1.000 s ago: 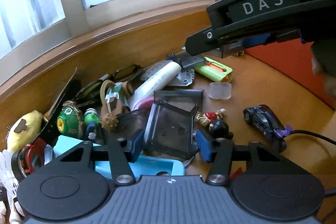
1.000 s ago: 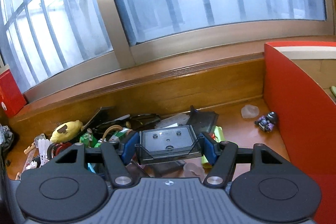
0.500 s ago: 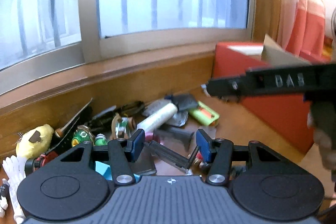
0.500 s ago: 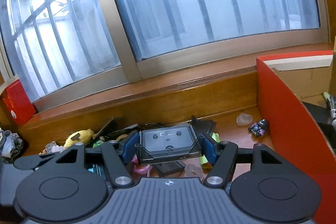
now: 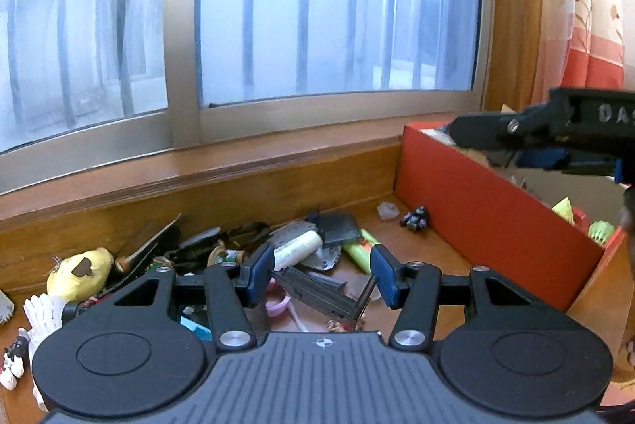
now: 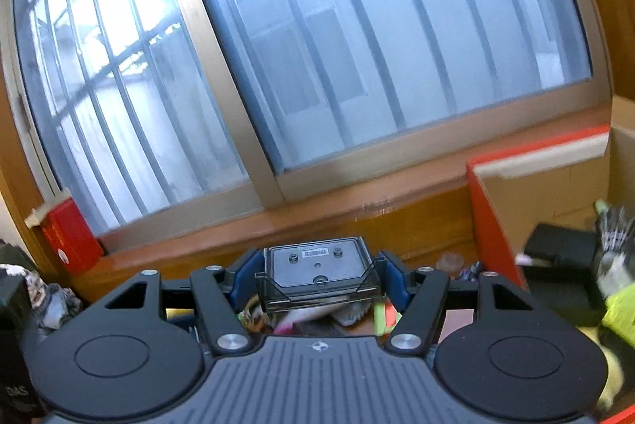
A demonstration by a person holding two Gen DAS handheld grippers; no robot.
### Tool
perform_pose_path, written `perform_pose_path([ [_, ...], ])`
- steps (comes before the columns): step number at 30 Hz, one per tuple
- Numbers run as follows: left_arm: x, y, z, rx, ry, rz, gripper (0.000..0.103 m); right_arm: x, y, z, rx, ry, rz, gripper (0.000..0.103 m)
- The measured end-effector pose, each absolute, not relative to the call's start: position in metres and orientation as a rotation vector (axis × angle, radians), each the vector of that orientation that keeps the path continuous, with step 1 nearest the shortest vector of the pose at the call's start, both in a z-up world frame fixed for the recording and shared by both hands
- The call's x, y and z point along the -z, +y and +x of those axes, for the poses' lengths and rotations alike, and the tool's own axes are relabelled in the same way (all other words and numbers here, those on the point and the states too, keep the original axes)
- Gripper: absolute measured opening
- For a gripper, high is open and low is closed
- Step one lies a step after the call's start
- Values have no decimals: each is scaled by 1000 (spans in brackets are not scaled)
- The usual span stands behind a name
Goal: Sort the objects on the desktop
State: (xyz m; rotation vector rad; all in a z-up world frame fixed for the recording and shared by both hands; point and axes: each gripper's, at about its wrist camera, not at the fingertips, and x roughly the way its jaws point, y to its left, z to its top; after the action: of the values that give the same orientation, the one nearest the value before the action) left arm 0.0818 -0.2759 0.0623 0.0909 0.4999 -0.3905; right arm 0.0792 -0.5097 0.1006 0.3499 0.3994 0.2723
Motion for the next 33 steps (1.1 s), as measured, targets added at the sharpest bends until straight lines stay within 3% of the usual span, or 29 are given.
perform_pose_path([
  [13,-85,-334,81,409,428,130,54,-121,-573,61,-319,369,393,66],
  [33,-105,-472,116,551,376,188,54,-102,-686,57,-210,356,443,66],
])
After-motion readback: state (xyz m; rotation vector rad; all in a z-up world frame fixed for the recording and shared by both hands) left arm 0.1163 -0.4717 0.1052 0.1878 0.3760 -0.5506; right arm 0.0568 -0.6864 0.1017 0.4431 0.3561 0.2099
